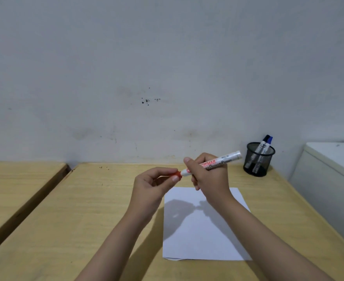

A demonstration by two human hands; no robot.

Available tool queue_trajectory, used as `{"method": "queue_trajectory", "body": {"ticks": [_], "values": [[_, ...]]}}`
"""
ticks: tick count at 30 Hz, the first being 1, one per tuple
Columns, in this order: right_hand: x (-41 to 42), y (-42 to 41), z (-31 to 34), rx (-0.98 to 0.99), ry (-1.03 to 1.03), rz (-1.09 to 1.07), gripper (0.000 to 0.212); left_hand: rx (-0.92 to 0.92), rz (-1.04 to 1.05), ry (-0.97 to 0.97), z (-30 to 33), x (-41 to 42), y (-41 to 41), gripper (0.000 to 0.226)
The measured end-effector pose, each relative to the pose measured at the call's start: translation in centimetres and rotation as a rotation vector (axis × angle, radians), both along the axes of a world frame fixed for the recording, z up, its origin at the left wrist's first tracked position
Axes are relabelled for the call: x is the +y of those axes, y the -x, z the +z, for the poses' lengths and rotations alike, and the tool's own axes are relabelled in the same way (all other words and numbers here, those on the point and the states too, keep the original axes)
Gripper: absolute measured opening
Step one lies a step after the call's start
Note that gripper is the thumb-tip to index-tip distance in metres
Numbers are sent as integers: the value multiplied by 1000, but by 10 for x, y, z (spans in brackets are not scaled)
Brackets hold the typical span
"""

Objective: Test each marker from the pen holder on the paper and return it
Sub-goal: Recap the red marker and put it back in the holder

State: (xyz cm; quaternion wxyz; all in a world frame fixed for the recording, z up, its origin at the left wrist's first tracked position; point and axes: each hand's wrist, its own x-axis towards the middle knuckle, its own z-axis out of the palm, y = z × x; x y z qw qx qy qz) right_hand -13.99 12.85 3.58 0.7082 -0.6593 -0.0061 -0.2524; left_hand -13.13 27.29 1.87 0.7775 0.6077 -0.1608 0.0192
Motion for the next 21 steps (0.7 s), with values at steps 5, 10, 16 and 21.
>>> {"method": "queue_trajectory", "body": {"ticks": [5,10,16,21], "values": [[3,19,14,-82,-145,49,39,-122,30,65,18,-12,20,18],[-5,34,22,-34,-247,97,35,-253,69,-19,31,-24,30,14],[-39,49,36,385,51,149,58,-256,197,-118,46,-29,17,14],[-75,53,31,-43,650,-246,31,-298,169,-294,56,-48,12,17]]}}
